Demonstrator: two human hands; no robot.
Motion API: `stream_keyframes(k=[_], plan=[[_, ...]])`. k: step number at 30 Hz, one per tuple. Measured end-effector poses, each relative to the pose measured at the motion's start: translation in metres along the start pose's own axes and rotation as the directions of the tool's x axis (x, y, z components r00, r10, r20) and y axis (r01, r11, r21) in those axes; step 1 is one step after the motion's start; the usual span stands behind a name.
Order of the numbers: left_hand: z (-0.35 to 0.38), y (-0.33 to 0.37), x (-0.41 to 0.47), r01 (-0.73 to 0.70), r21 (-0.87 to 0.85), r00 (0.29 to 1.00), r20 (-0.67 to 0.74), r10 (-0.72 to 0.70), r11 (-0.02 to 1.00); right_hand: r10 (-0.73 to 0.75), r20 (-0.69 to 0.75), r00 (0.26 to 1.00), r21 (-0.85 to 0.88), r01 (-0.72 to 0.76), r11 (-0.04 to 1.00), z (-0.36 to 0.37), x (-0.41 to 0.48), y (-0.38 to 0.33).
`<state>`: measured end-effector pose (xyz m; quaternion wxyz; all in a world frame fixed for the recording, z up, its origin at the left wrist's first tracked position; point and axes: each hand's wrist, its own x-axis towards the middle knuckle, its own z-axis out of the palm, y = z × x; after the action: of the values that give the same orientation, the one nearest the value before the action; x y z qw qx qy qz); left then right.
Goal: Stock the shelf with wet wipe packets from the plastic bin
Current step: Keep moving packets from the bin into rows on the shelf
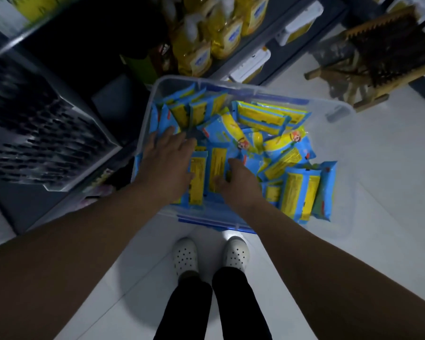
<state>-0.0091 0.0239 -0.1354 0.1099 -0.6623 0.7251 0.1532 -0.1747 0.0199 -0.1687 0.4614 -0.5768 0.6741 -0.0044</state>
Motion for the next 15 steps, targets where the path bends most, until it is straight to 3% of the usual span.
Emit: stream_keyframes(k=[3,7,12,15], plan=[[0.001,-0.005,-0.001,-0.007,-0.088,0.996,-0.092,-0.001,0.996,0.048,-0.020,0.999,0.100,-0.046,0.994,0.011,0.005,-0.002],[-0.005,-0.008,0.001,0.091,-0.226,0.985,-0.125,-0.122,0.970,0.118,-0.043,0.992,0.260,-0.103,0.960,0.019,0.011,-0.007],[-0.010,-0.003,0.000,0.206,-0.306,0.964,-0.101,-0.247,0.929,0.079,-0.064,0.995,0.281,-0.058,0.958,0.018,0.008,-0.009],[-0.019,0.001,0.003,0.315,-0.355,0.941,-0.004,-0.338,0.880,0.114,-0.134,0.984,0.287,-0.072,0.955,0.007,0.004,-0.007]])
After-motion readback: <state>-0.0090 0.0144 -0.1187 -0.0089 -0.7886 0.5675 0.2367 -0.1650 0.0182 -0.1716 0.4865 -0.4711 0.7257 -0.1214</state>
